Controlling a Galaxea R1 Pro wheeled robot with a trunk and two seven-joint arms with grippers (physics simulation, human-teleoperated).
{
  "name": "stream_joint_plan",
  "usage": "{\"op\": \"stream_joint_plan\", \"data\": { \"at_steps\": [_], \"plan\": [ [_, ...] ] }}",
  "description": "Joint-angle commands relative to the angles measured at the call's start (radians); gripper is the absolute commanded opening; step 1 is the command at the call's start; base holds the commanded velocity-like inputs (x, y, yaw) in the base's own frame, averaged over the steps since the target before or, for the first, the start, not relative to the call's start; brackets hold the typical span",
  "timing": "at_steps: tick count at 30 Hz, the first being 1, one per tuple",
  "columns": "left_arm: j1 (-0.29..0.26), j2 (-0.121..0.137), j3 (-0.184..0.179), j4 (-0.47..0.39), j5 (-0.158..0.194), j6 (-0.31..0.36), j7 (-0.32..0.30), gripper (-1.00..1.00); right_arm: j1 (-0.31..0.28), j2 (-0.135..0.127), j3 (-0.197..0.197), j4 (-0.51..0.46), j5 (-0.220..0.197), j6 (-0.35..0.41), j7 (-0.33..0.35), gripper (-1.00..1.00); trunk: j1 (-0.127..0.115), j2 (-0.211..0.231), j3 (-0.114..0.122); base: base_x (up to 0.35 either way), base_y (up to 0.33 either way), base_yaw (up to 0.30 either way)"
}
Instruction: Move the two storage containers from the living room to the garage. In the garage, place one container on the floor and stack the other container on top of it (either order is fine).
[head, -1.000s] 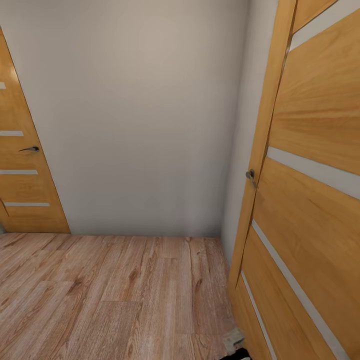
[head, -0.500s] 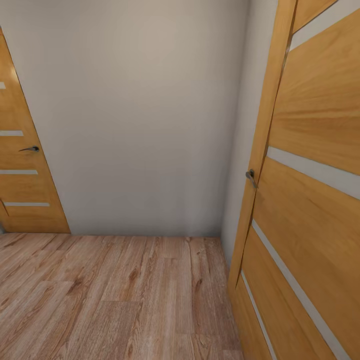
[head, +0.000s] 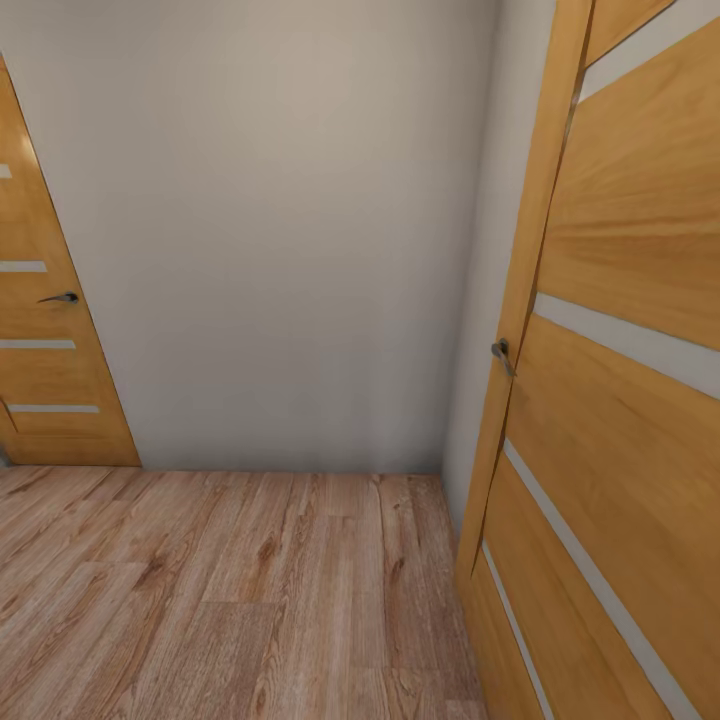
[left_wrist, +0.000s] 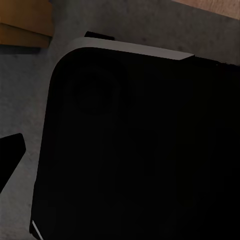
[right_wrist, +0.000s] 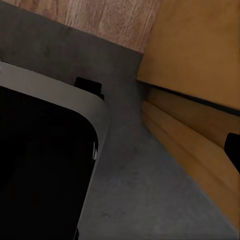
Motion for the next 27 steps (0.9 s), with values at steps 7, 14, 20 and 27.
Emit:
{"op": "stream_joint_plan", "data": {
  "at_steps": [7,14,20,27],
  "plan": [
    [0.000,-0.001,0.000,-0.001,0.005,-0.002,0.001,1.00,0.001,0.012,0.010,0.001,-0.007,0.000,-0.002,1.00,0.000,0.000,-0.001,0.000,0.000,0.000],
    [0.000,-0.001,0.000,-0.001,0.005,-0.002,0.001,1.00,0.001,0.015,0.011,0.001,-0.002,-0.003,-0.003,1.00,0.000,0.000,-0.001,0.000,0.000,0.134],
    [0.000,-0.001,0.000,-0.001,0.005,-0.002,0.001,1.00,0.001,0.016,0.011,0.001,-0.001,-0.003,-0.003,1.00,0.000,0.000,-0.001,0.000,0.000,0.240],
    [0.000,-0.001,0.000,-0.001,0.005,-0.002,0.001,1.00,0.001,0.016,0.011,0.001,-0.001,-0.003,-0.003,1.00,0.000,0.000,-0.001,0.000,0.000,0.064]
  ]
}}
